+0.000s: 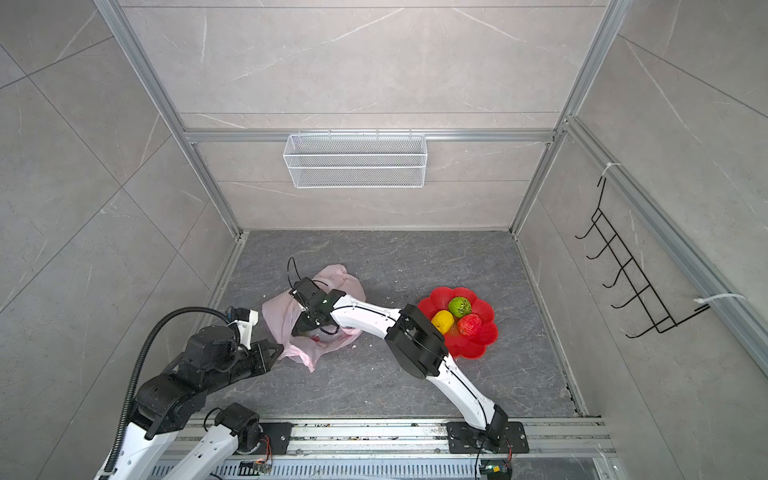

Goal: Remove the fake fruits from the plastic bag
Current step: 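Push the right gripper down into the bag toward the green custard apple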

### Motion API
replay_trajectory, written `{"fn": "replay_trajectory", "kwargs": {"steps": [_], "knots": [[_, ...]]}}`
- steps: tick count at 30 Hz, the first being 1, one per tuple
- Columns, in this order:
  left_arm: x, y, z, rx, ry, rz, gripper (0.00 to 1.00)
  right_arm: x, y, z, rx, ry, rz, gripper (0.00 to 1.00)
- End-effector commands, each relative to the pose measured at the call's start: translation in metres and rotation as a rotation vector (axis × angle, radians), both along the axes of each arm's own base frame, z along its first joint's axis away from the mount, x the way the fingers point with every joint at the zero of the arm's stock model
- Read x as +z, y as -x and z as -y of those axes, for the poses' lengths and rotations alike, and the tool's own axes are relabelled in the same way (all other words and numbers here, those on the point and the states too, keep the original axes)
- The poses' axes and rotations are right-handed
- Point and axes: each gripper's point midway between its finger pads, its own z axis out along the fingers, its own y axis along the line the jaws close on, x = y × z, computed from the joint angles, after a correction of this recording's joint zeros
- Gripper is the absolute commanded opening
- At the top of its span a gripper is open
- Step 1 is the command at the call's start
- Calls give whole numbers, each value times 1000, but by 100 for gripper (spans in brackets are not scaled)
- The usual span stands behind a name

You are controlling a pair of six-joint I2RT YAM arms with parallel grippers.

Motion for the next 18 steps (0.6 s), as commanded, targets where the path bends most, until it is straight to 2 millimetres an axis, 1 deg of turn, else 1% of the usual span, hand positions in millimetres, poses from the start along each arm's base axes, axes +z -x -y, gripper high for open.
{"fn": "replay_trajectory", "kwargs": {"steps": [1,6,10,14,18], "knots": [[15,2,8,-53,29,46,0,-7,-6,0,-43,17,-6,80],[15,0,6,-44,22,51,0,-5,-5,1,-42,22,-5,72],[14,-2,2,-21,5,54,0,2,-4,5,-40,23,9,65],[10,-10,-4,21,-25,53,0,19,-3,11,-30,10,34,60],[9,-22,1,21,-26,73,0,38,1,21,-26,-2,46,60]]}}
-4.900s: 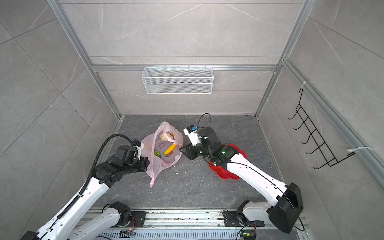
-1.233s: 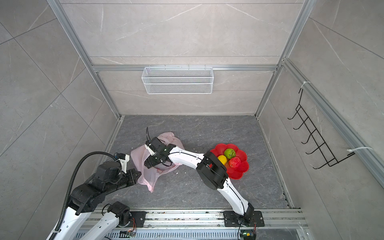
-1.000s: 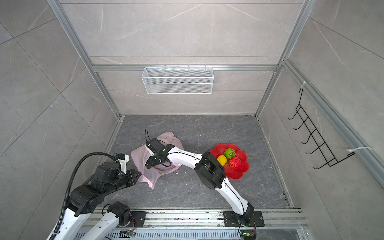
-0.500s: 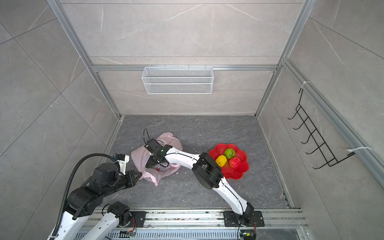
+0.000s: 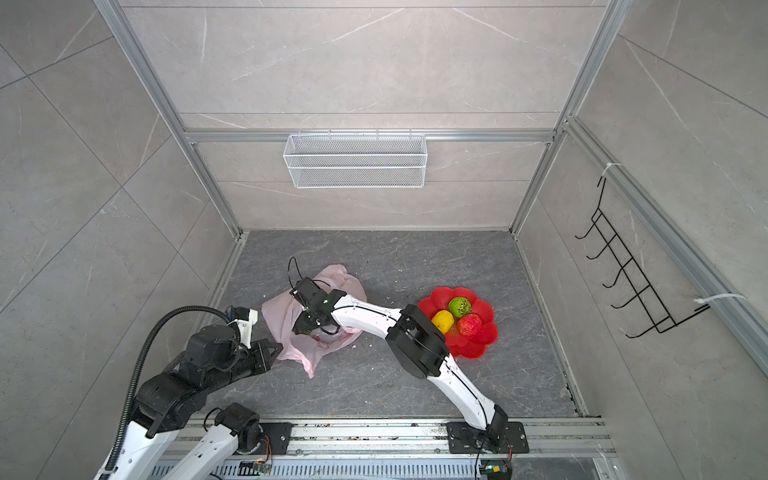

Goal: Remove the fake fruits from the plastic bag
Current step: 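Push the right gripper down into the bag toward the green custard apple, then close the right gripper on the second green custard apple and lift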

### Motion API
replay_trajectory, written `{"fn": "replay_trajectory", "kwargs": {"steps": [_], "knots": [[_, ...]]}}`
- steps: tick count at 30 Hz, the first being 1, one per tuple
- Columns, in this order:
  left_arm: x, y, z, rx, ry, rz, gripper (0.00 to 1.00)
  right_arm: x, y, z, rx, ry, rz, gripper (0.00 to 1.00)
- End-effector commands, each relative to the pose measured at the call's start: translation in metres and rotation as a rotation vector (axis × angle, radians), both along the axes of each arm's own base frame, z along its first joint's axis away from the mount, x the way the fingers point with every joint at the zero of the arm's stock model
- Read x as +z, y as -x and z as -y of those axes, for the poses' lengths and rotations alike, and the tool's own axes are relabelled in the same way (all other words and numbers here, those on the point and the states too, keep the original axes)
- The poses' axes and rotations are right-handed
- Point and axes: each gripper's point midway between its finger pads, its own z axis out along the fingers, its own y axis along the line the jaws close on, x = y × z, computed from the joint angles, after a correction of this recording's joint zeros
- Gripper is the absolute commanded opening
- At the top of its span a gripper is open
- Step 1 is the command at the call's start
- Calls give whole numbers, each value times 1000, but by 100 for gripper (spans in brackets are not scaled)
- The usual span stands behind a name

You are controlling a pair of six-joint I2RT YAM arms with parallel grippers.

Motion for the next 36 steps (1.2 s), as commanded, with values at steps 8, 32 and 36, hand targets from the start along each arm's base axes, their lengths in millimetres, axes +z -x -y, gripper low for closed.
{"fn": "replay_trajectory", "kwargs": {"steps": [8,32,36], "knots": [[15,-45,9,-4,-69,111,0,76,16,40,33,-29,83,59],[46,-82,27,-94,-120,238,0,169,57,111,116,-4,192,58],[50,-84,27,-86,-116,265,0,185,68,126,126,1,192,57]]}}
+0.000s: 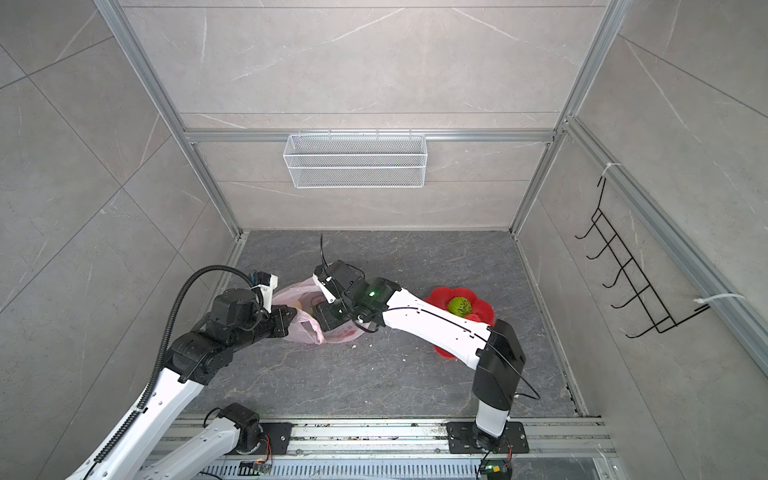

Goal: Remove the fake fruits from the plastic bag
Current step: 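Close the right gripper on the second green custard apple and lift, then carry the green custard apple out of the bag to the red bowl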

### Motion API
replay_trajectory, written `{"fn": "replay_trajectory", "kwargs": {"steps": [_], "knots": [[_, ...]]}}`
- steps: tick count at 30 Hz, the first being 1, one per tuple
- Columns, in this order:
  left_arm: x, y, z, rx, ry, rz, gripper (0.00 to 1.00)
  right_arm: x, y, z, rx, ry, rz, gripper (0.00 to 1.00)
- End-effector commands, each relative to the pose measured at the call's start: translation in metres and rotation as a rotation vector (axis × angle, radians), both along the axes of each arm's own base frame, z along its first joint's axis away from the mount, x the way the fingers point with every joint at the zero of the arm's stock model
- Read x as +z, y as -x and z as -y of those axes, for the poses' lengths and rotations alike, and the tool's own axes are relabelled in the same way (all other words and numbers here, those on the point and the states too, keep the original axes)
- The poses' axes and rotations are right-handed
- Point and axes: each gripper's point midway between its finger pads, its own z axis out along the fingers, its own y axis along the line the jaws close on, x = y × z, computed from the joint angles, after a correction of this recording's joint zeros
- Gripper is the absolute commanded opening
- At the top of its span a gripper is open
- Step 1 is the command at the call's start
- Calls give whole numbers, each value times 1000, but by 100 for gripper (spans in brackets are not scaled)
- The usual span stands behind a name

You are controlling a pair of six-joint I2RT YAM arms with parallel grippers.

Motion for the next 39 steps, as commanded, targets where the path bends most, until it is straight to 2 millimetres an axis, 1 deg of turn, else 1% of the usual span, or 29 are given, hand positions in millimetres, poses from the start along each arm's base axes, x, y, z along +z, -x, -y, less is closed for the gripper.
{"fn": "replay_trajectory", "kwargs": {"steps": [1,6,11,15,17,20,22,25,27,29,31,35,39], "knots": [[20,-8,0,-6,5,94,0,23,11,22,16,23,21,57],[22,-15,-1,5,-2,109,0,38,23,49,-3,45,31,57],[16,-21,3,-7,-8,100,0,68,26,79,-60,43,86,57],[13,-26,9,-29,1,96,0,92,21,103,-124,57,132,57],[12,-28,11,-36,2,94,0,103,16,119,-167,57,157,57],[10,-30,13,-41,4,93,0,111,4,147,-240,74,185,57],[9,-31,13,-41,5,92,0,111,-6,169,-296,96,188,57],[7,-32,13,-40,0,84,0,104,-24,202,-389,119,180,57],[6,-32,12,-40,1,80,0,97,-35,221,-443,123,167,57],[6,-32,12,-38,2,80,0,85,-47,237,-495,147,151,57],[7,-33,12,-39,5,86,0,68,-58,248,-534,166,118,57],[7,-35,12,-42,4,91,0,22,-79,267,-607,204,37,57],[7,-36,12,-45,6,83,0,-15,-95,280,-665,231,-17,57]]}}
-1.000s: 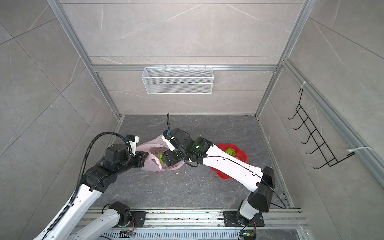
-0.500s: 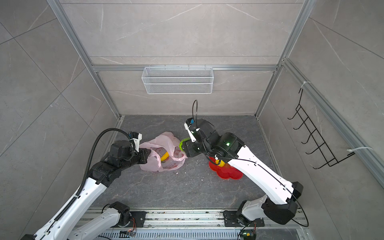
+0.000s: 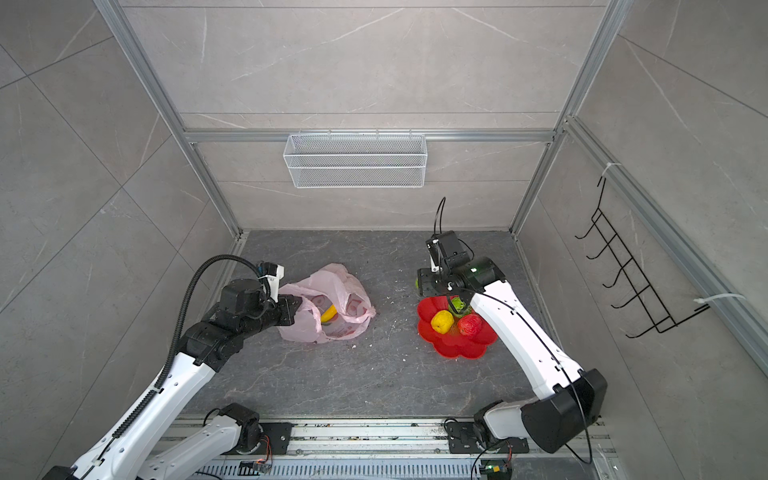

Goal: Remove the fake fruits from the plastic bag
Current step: 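Carry the green custard apple out of the bag to the red bowl, then lower the green custard apple into the red bowl and open the right gripper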

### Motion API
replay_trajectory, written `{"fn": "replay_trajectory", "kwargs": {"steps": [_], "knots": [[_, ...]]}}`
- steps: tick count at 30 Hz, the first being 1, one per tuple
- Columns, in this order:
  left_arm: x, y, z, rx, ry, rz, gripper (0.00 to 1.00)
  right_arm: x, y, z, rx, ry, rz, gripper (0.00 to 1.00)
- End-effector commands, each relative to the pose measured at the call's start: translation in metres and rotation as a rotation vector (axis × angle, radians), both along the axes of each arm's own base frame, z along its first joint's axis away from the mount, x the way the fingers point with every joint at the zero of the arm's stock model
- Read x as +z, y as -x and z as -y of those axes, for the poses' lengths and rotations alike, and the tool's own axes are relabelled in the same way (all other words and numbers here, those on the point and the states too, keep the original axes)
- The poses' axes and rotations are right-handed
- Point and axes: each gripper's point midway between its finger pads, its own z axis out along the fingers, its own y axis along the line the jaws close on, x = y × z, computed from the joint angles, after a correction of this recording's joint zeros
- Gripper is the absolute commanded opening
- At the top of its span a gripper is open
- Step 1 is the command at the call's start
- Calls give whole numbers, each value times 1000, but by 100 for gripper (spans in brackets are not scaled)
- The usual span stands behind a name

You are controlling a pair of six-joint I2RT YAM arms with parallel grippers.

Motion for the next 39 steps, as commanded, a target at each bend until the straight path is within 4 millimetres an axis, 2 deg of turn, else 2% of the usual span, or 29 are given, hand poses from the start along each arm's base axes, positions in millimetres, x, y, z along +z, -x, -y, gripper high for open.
{"fn": "replay_trajectory", "kwargs": {"steps": [1,7,16,28,39], "knots": [[9,-4,4,-26,10,36,0,-22,-17,5,-35,-11,-10,57],[12,-2,0,-6,18,43,0,-58,-36,16,-72,42,-60,56],[14,3,-5,12,18,34,0,-94,-48,22,-93,77,-116,55],[16,0,-3,0,7,27,0,-133,-41,43,-136,133,-195,55],[18,2,-3,-3,13,30,0,-148,-34,52,-149,156,-232,60]]}}
